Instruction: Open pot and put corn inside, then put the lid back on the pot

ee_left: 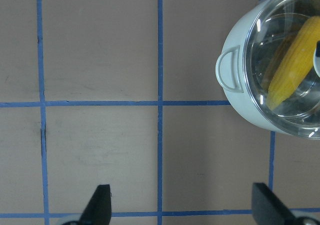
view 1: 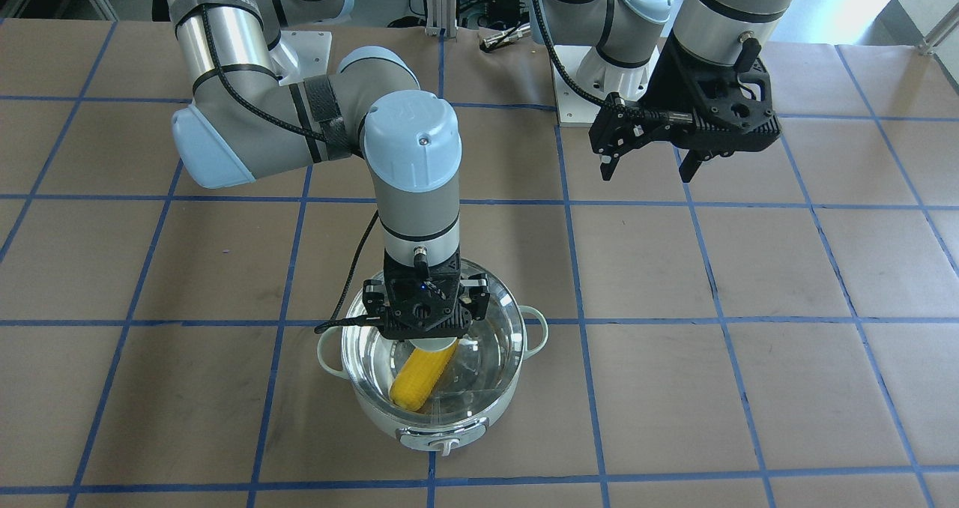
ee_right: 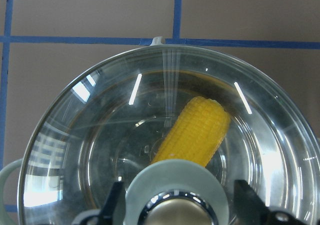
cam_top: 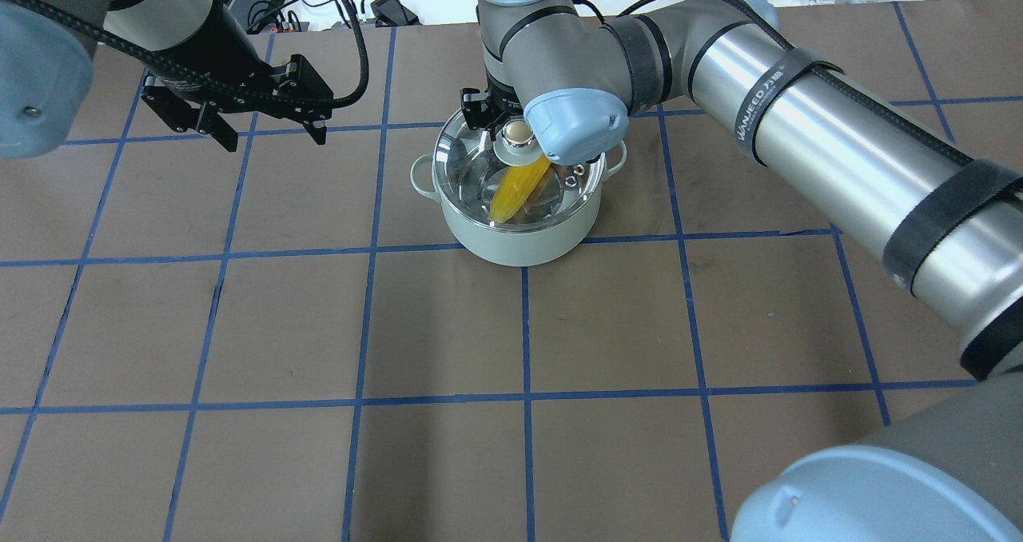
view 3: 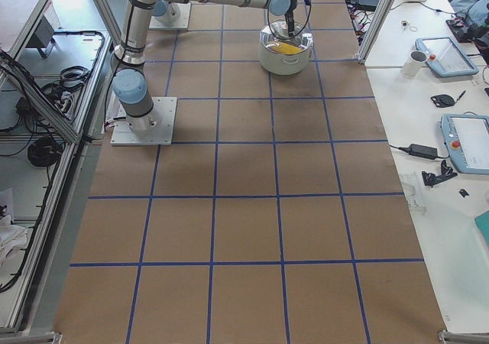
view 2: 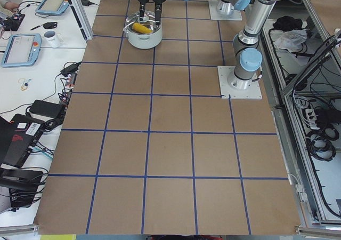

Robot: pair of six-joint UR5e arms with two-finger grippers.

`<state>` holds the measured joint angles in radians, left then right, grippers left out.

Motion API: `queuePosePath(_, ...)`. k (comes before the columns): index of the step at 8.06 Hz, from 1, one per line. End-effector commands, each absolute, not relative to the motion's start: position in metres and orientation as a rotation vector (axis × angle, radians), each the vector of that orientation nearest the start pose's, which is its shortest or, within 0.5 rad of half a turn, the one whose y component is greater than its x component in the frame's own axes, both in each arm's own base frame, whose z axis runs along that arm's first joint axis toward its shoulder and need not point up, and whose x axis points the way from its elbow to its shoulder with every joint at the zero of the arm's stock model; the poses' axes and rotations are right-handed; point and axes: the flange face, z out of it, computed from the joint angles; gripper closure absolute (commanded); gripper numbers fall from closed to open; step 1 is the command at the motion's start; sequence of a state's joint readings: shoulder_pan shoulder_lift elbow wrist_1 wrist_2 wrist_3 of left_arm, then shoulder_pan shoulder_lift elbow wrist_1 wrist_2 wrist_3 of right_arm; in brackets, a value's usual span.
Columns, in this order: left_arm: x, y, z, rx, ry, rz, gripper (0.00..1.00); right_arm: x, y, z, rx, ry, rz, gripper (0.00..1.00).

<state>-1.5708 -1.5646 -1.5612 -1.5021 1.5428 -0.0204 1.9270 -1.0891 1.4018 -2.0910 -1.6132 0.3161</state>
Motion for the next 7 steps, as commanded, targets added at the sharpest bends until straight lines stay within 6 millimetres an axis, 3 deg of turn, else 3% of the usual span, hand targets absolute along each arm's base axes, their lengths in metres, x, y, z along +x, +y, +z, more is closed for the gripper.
queuePosePath(1,-0.136,-0.496,0.504,-0.032,3.167,-0.136,0.00,0.355,-0.597,0.361,-0.046,3.077,-0.357,0.00)
queuePosePath(3,-0.137,-0.494,0.507,-0.029,3.170,-0.148,0.00,0.326,-0.585,0.410,-0.015,3.077,-0.381,0.00)
queuePosePath(5,-0.137,-0.494,0.507,-0.029,3.168,-0.148,0.00,0.263,-0.547,0.469,0.030,3.117,-0.221,0.00)
queuePosePath(7,-0.136,-0.490,0.507,-0.030,3.163,-0.111,0.00,0.200,-0.508,0.496,0.000,3.128,-0.134,0.00)
